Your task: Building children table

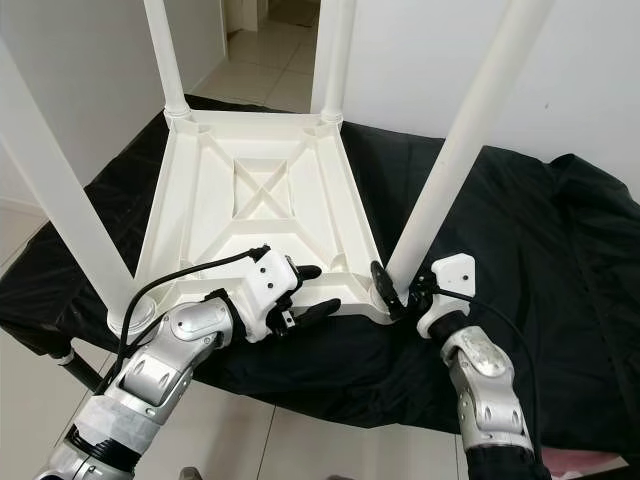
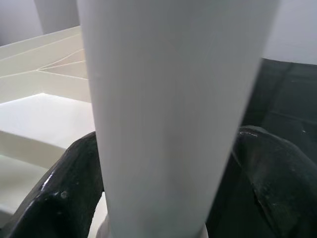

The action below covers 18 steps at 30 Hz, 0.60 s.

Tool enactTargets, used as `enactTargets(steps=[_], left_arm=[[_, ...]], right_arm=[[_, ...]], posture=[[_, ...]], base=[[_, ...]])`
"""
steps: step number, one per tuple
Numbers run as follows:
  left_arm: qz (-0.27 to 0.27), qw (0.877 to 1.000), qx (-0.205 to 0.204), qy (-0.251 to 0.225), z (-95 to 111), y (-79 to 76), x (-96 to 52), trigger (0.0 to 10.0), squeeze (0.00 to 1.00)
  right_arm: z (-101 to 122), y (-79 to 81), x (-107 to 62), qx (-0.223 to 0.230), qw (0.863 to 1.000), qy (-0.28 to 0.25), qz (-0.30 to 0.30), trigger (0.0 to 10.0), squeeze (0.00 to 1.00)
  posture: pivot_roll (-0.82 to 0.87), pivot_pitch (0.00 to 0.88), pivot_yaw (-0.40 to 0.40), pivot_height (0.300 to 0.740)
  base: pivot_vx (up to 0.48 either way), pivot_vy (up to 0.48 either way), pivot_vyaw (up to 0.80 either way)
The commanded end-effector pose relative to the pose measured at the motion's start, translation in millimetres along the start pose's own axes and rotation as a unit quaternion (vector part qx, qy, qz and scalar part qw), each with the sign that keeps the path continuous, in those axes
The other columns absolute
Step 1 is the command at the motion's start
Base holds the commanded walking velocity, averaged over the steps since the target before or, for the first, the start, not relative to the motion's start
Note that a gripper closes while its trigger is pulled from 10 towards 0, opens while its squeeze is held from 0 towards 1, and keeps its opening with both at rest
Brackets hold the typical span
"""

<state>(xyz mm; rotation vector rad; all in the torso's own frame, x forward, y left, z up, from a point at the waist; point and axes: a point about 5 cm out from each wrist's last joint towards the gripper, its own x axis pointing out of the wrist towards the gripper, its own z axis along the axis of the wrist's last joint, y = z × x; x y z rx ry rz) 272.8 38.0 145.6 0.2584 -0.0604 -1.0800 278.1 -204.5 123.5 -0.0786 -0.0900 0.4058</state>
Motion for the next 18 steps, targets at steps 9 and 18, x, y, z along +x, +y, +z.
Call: enactTargets(steps=[9,18], left_arm=[[-0.016,1.000,0.005,0.004,1.4,0.8,0.0,10.0,0.00],[-0.022,1.000,-0.004,-0.001,1.8,-6.6,3.1,10.0,0.00]], right_arm=[[-10.8,0.2,7.1,0.001,0.999,0.019,0.045,0.0,0.00],[-15.7,4.5,5.6,0.009,0.999,0.021,0.045,3.1,0.00]], posture=[[-0.05,0.000,-0.068,0.740],[-0.07,0.000,-0.054,0.740]], base=[[0.000,0.000,0.00],[0.000,0.000,0.00]])
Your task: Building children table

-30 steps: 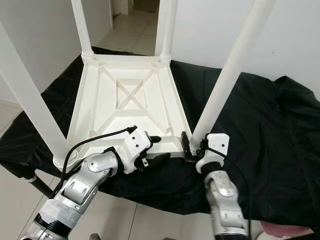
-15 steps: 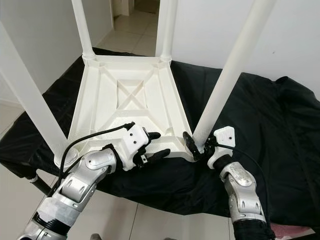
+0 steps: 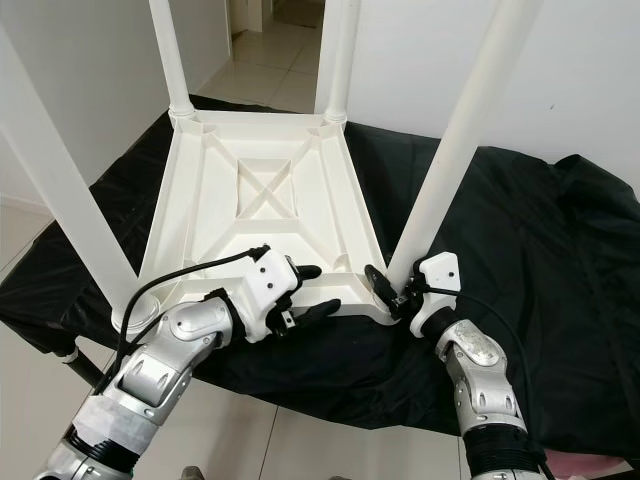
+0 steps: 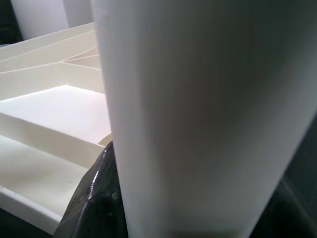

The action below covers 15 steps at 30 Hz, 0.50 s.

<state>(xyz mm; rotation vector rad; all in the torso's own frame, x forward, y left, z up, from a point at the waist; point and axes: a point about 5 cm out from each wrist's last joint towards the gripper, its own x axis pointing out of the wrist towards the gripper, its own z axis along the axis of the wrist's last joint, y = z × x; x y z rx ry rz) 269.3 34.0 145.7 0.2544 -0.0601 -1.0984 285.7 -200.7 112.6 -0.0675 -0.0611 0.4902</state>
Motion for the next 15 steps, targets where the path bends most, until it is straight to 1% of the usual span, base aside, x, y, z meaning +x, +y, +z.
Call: enactTargets(steps=[1,2,7,10,11,12,13,14,15], left_arm=[[-0.013,1.000,-0.003,0.000,0.6,-1.0,1.8,10.0,0.00],[-0.014,1.000,-0.002,0.000,1.1,-1.0,2.4,10.0,0.00],[-0.020,1.000,0.000,0.000,1.5,-2.0,4.2,10.0,0.00],[-0.021,1.000,0.001,0.001,1.0,-2.3,4.7,10.0,0.00],[-0.022,1.000,-0.001,0.001,0.4,-3.1,3.9,10.0,0.00],[-0.022,1.000,-0.001,0.001,0.4,-3.1,3.9,10.0,0.00],[-0.023,1.000,-0.002,0.001,0.0,-3.7,3.1,10.0,0.00],[-0.023,1.000,-0.002,0.001,0.0,-3.7,3.1,10.0,0.00],[-0.022,1.000,-0.003,0.002,-0.5,-4.5,3.1,10.0,0.00]], right_arm=[[-4.2,4.9,-2.0,0.001,1.000,0.007,0.000,3.1,0.00],[-3.1,7.4,-2.5,0.005,1.000,0.003,-0.005,10.0,0.00],[-0.4,11.3,-2.5,0.014,1.000,-0.006,-0.018,10.0,0.00],[-1.2,12.1,-2.7,0.011,1.000,-0.001,-0.029,10.0,0.00],[-2.1,13.1,-2.6,0.021,0.997,0.004,-0.071,10.0,0.00],[-2.1,13.1,-2.6,0.021,0.997,0.004,-0.071,10.0,0.00],[-2.9,13.5,-2.8,0.027,0.994,0.009,-0.101,10.0,0.00],[-2.9,13.5,-2.8,0.027,0.994,0.009,-0.101,10.0,0.00],[-3.6,18.1,-2.6,0.042,0.991,0.009,-0.128,10.0,0.00]], posture=[[-0.07,0.000,-0.054,0.740],[-0.08,0.000,-0.047,0.740],[-0.08,0.000,-0.042,0.740],[-0.08,0.000,-0.042,0.740],[-0.09,0.000,-0.046,0.740],[-0.09,0.000,-0.046,0.740],[-0.09,0.000,-0.046,0.740],[-0.09,0.000,-0.046,0.740],[-0.09,0.000,-0.050,0.740]], base=[[0.000,0.000,0.00],[0.000,0.000,0.00],[0.000,0.000,0.00],[0.000,0.000,0.00],[0.000,0.000,0.00],[0.000,0.000,0.00],[0.000,0.000,0.00],[0.000,0.000,0.00],[0.000,0.000,0.00]])
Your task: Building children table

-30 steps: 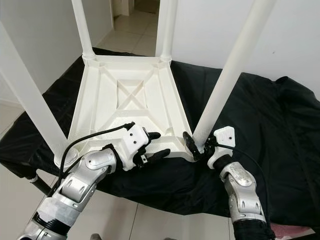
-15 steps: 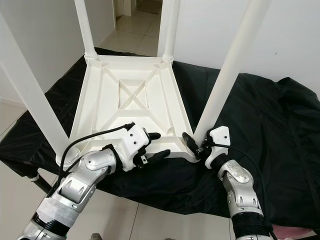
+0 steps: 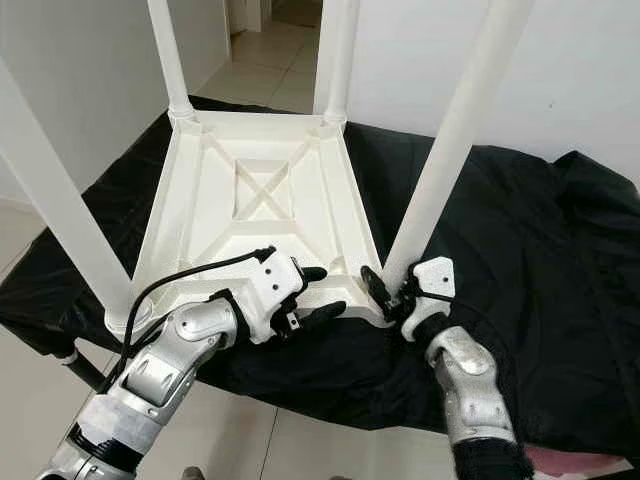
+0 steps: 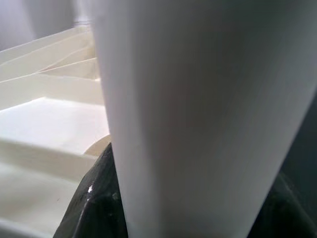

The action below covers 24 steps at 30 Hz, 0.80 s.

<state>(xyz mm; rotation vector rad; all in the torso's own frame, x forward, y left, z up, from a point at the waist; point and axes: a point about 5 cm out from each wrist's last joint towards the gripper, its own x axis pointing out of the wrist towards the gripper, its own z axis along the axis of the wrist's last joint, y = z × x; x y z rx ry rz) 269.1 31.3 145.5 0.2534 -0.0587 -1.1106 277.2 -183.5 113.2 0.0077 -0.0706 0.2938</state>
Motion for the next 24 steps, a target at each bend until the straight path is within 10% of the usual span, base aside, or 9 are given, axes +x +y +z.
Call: enactTargets(steps=[1,10,24], left_arm=[[-0.016,1.000,-0.004,0.001,-0.9,-3.9,1.7,10.0,0.00],[-0.021,1.000,-0.005,-0.004,0.3,-4.8,7.2,10.0,0.00],[-0.027,1.000,-0.004,-0.003,-0.1,-5.3,7.4,10.0,0.00]], right_arm=[[-5.8,4.0,-3.6,0.026,0.998,0.016,-0.061,10.0,0.00],[-17.1,29.5,-0.5,0.063,0.971,0.032,-0.228,10.0,0.00],[-10.5,37.1,4.8,0.055,0.973,0.018,-0.224,10.0,0.00]], posture=[[-0.09,0.000,-0.053,0.740],[-0.11,0.000,-0.050,0.740],[-0.11,0.000,-0.041,0.740]], base=[[0.000,0.000,0.00],[0.000,0.000,0.00],[0.000,0.000,0.00]])
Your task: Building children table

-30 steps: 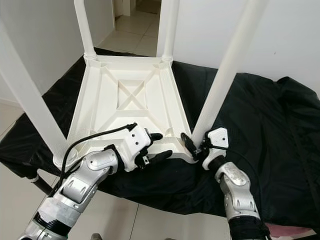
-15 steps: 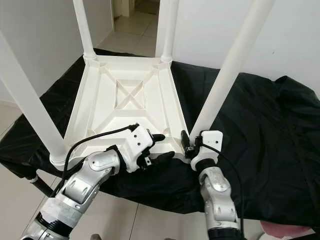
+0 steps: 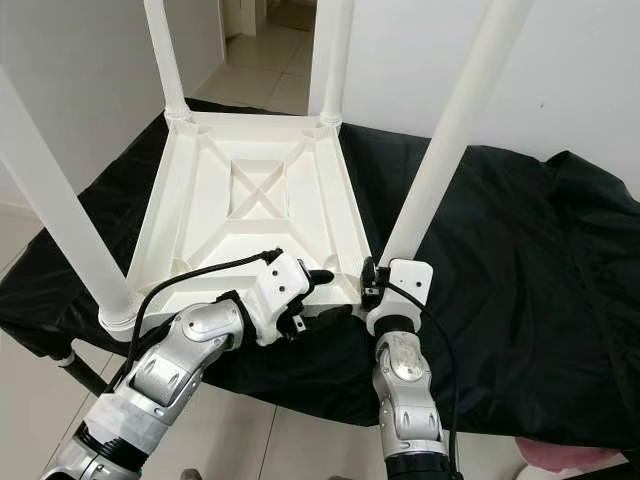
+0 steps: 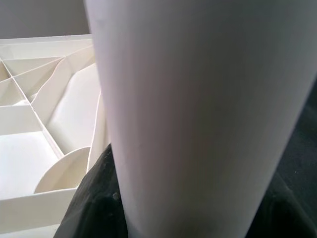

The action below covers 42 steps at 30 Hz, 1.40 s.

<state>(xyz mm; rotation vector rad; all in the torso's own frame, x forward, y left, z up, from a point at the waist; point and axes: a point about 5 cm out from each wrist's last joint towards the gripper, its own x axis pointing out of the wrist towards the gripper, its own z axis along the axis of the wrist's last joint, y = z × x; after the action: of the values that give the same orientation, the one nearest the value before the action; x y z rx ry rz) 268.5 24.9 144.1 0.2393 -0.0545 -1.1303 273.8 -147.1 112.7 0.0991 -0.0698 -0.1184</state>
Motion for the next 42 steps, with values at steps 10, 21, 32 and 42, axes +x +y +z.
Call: enactTargets(steps=[10,21,32,42], left_arm=[[-0.021,1.000,0.009,0.002,0.5,-0.1,0.8,10.0,0.00],[-0.021,1.000,0.008,0.003,-0.7,-2.4,-1.2,10.0,0.00],[-0.020,1.000,0.012,0.006,-1.6,-1.0,-5.4,10.0,0.00],[-0.013,1.000,0.014,0.004,-0.3,0.7,-5.8,10.0,0.00]], right_arm=[[-1.9,-1.2,-0.8,0.006,1.000,-0.002,0.006,10.0,1.00],[1.1,-14.9,-4.7,-0.001,0.997,-0.008,0.075,10.0,0.00],[9.9,-39.0,2.6,-0.056,0.975,-0.025,0.213,10.0,0.00],[12.4,-41.3,23.0,-0.068,0.950,-0.006,0.304,6.0,0.00]], posture=[[-0.10,0.000,-0.031,0.740],[-0.09,0.000,-0.039,0.740],[-0.08,0.000,-0.046,0.740],[-0.07,0.000,-0.052,0.740]], base=[[0.000,0.000,0.00],[0.000,0.000,0.00],[0.000,0.000,0.00],[0.000,0.000,0.00]])
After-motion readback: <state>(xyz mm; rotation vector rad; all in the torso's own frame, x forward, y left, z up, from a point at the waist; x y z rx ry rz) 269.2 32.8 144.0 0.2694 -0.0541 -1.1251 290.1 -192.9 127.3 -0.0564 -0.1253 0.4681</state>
